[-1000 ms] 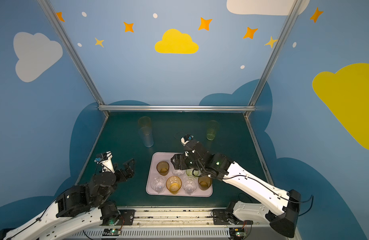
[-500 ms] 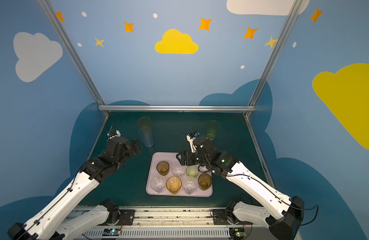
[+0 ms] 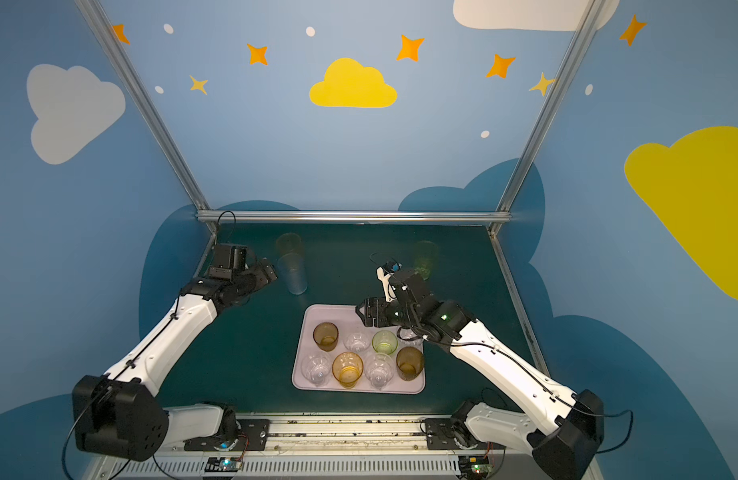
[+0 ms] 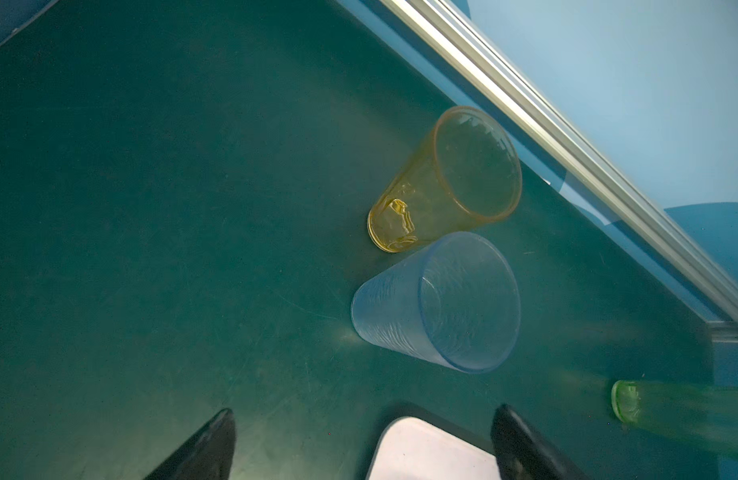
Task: Place the glasses into the tray
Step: 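Move the left gripper over the clear blue glass while the right gripper hovers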
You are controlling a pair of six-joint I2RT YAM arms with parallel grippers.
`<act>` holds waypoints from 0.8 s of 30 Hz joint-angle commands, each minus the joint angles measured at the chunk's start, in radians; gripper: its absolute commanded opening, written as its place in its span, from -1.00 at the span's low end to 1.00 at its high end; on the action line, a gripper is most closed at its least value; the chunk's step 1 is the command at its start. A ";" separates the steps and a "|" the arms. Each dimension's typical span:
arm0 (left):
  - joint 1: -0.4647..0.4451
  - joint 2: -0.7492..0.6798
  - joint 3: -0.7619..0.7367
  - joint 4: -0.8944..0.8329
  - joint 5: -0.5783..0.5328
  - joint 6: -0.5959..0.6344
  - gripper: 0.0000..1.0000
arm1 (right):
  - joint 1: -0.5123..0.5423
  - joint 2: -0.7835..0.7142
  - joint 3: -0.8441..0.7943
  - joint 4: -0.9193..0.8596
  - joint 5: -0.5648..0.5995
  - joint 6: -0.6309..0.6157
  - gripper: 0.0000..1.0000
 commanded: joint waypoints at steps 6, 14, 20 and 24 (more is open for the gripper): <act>0.002 0.138 0.086 0.038 0.098 0.034 0.23 | -0.020 -0.003 -0.030 0.013 -0.008 0.023 0.65; 0.003 0.216 0.160 0.001 0.078 0.042 0.15 | -0.036 0.000 -0.030 -0.011 -0.028 0.026 0.65; 0.004 0.259 0.194 -0.012 0.065 0.056 -0.01 | -0.045 -0.003 -0.033 -0.023 -0.031 0.038 0.65; 0.003 0.280 0.209 -0.019 0.039 0.066 -0.14 | -0.049 -0.007 -0.036 -0.024 -0.030 0.041 0.65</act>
